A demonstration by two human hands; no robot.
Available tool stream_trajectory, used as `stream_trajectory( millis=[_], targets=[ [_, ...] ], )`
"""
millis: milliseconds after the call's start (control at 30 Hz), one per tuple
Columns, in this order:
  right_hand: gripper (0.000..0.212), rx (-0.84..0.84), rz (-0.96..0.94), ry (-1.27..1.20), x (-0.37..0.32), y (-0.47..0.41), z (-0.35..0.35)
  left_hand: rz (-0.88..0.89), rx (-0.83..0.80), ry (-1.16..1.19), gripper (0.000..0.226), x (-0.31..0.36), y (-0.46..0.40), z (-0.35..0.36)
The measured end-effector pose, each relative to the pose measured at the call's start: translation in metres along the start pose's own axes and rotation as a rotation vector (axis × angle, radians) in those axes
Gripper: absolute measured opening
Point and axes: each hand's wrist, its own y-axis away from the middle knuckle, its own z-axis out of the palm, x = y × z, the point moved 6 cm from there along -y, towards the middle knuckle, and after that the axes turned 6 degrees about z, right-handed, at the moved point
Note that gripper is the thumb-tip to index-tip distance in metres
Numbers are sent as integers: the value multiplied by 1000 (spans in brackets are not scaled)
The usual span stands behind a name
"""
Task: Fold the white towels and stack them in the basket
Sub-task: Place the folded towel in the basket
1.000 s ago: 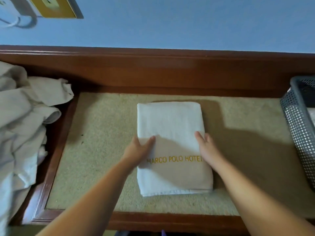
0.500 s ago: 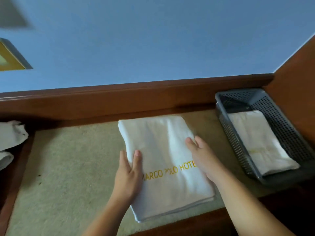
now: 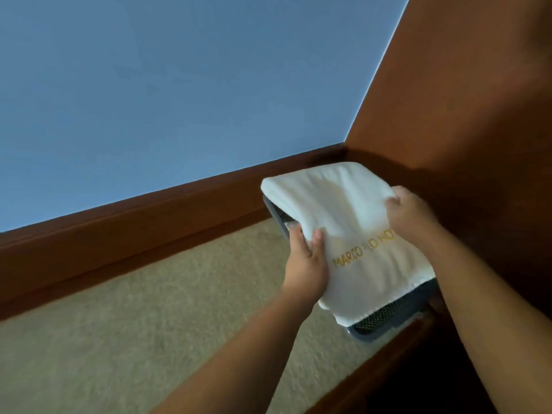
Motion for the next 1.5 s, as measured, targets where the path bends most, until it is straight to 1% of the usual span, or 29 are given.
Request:
stream_trajectory(
  millis=[67,133,200,267,333,433,500,533,600,633,700,733,767,800,833,867,933,1000,1033,1067,1200,1300,1400,1500],
  targets=[
    [27,-31,19,2,27,-16,12,-73,-36,-55,40,-18,-16,26],
    [31,-90,24,-12,55,-27,39,-166,-97,-186,51,-41,-28,46],
    [39,-141,38,5,84,-32,70,-232,-193,-339,72,-60,-30,65],
    [46,-144,54,49,110,-36,96,-171,-240,-500,85,-65,-30,80],
    [49,-128,90,47,125,-37,109,-101,-242,-596,88,-64,-30,88],
    [51,-69,74,10,126,-41,110,-79,-274,-673,104,-67,-31,89],
    [51,-28,39,-22,122,-46,105,-101,-270,-634,110,-71,-32,88],
    [51,-7,23,-15,120,-50,104,-104,-252,-617,109,-72,-32,87],
    [54,2,8,42,120,-55,104,-83,-206,-640,101,-72,-36,85],
    [56,-27,23,93,122,-56,108,-83,-191,-678,97,-73,-38,86],
    [60,-84,72,212,125,-53,117,-84,-176,-757,97,-67,-40,87],
    [61,-81,76,249,121,-50,120,-47,-174,-836,101,-58,-42,87],
    [61,-64,55,255,111,-47,123,32,-184,-971,108,-46,-47,90],
    [60,-44,5,247,98,-46,126,117,-198,-1119,120,-34,-56,91],
    [59,-42,-60,249,82,-45,130,184,-204,-1208,132,-26,-69,93],
    [59,-73,-113,271,68,-46,138,197,-242,-1278,143,-22,-84,93],
    [60,-189,-161,351,58,-49,162,130,-416,-1429,157,-38,-116,88],
    [58,-277,-123,407,70,-56,187,89,-612,-1619,167,-67,-138,81],
    [59,-292,-105,413,78,-58,196,92,-674,-1681,170,-82,-144,79],
    [60,-287,-102,412,83,-60,201,101,-697,-1717,170,-93,-148,78],
    [61,-269,-111,401,86,-66,208,115,-680,-1743,179,-121,-162,86],
    [62,-291,-89,425,86,-67,208,117,-678,-1726,179,-128,-167,84],
    [64,-366,-43,457,80,-66,205,108,-677,-1744,172,-115,-156,80],
    [68,-407,-4,482,79,-50,196,68,-722,-1778,163,-101,-128,93]
  ],
)
